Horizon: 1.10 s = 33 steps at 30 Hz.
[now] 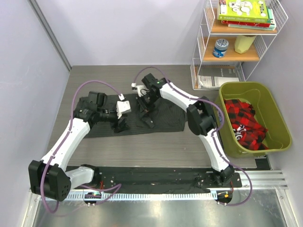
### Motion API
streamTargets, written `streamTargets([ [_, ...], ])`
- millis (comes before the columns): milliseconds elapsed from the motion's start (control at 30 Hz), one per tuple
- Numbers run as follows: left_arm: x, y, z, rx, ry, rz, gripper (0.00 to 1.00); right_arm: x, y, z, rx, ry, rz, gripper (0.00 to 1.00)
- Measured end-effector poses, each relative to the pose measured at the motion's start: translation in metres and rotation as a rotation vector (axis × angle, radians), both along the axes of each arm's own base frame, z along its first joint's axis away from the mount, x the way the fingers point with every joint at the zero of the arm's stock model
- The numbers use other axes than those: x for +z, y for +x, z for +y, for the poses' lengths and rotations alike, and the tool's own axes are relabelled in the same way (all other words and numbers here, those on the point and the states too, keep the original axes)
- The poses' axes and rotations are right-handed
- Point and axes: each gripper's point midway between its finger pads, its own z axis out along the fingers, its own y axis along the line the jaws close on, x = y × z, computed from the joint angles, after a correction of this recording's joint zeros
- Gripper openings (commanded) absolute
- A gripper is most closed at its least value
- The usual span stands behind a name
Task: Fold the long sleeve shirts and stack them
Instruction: Fold the shirt
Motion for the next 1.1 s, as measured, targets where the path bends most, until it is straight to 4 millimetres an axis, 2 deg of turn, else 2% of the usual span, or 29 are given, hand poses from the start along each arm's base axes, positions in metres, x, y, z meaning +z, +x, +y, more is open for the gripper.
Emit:
streamTargets([
  [67,-0.005,0.001,0.000,-0.016,0.008,-0.020,0.70,-0.006,-0.005,0.008,0.051,-0.014,0.005,0.54],
  [167,-0.013,0.006,0.000,-0.090,0.038,-0.090,0.67,0.003,-0.006,0.017,0.126,-0.002,-0.041,0.63],
  [333,-0.032,0.012,-0.007,-0.260,0.110,-0.130,0.66,0.019,0.001,0.006,0.136,0.011,-0.070,0.63],
  [467,-0.033,0.027,-0.020,-0.392,0.134,-0.182,0.65,0.034,-0.002,-0.026,0.096,0.024,-0.049,0.62],
  [567,-0.038,0.020,-0.031,-0.477,0.142,-0.239,0.62,0.050,-0.004,-0.055,0.048,0.050,-0.021,0.61],
  [667,-0.045,0.009,-0.051,-0.593,0.156,-0.298,0.61,0.060,0.002,-0.078,-0.002,0.084,-0.008,0.60],
  [800,-0.059,0.005,-0.074,-0.730,0.194,-0.346,0.61,0.056,0.010,-0.100,-0.056,0.104,0.029,0.60],
  [1000,-0.091,0.022,-0.097,-0.870,0.288,-0.423,0.60,0.042,0.012,-0.120,-0.104,0.088,0.074,0.61],
  [1067,-0.102,0.028,-0.099,-0.905,0.322,-0.444,0.57,0.044,0.014,-0.124,-0.112,0.085,0.064,0.63],
  [1100,-0.107,0.031,-0.099,-0.920,0.340,-0.451,0.51,0.045,0.014,-0.127,-0.118,0.081,0.059,0.65],
])
